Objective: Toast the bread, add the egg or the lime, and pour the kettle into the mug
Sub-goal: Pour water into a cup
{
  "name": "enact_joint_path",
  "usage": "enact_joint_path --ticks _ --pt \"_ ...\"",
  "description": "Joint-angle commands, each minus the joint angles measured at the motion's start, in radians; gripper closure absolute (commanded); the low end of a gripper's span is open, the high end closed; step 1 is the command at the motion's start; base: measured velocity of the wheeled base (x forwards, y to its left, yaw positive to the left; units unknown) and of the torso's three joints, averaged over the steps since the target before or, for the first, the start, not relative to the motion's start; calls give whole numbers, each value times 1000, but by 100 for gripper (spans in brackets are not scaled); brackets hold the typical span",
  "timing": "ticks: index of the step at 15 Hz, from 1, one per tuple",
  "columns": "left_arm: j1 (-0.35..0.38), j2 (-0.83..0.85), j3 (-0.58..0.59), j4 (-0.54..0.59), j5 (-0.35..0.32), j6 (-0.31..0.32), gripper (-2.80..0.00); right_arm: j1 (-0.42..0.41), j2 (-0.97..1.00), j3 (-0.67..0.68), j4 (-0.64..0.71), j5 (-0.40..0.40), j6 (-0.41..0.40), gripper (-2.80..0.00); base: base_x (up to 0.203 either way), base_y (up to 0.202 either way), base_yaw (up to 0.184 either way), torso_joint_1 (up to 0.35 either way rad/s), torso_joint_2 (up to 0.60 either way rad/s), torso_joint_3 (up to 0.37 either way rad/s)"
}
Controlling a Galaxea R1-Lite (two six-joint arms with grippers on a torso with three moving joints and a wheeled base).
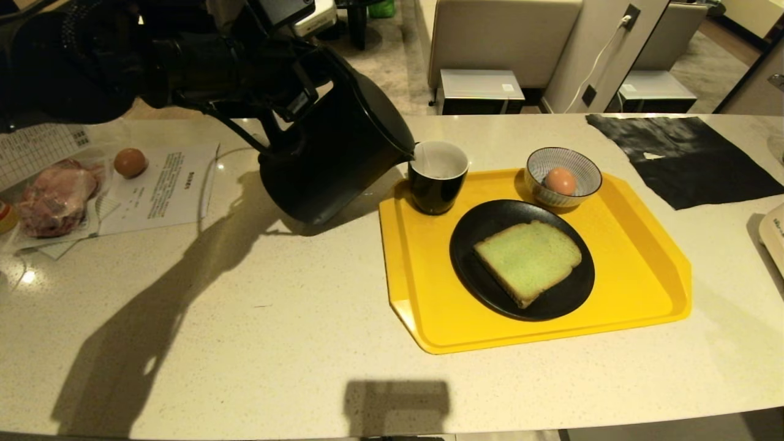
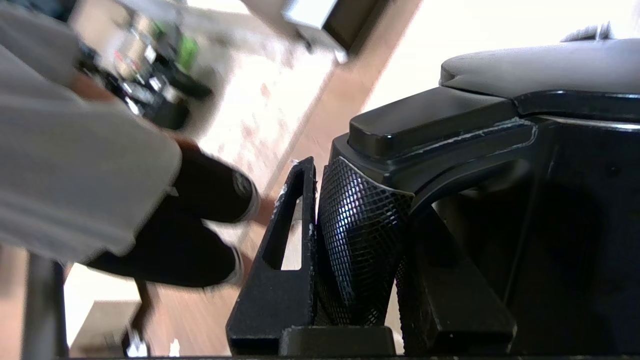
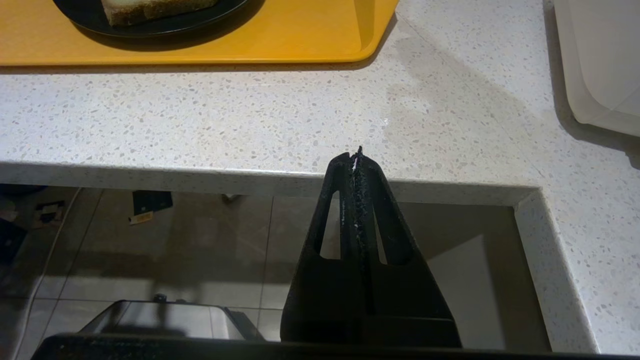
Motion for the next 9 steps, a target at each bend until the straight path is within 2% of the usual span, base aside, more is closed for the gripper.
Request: enact_joint_path --ticks 1,3,9 --pt "-21 51 -14 -53 5 28 0 0 2 28 -1 0 0 0 0 0 0 0 0 0" --pt "-31 69 -14 -90 18 47 0 0 2 28 -1 0 0 0 0 0 0 0 0 0" --pt "-45 69 -15 -89 34 83 0 0 2 28 -1 0 0 0 0 0 0 0 0 0"
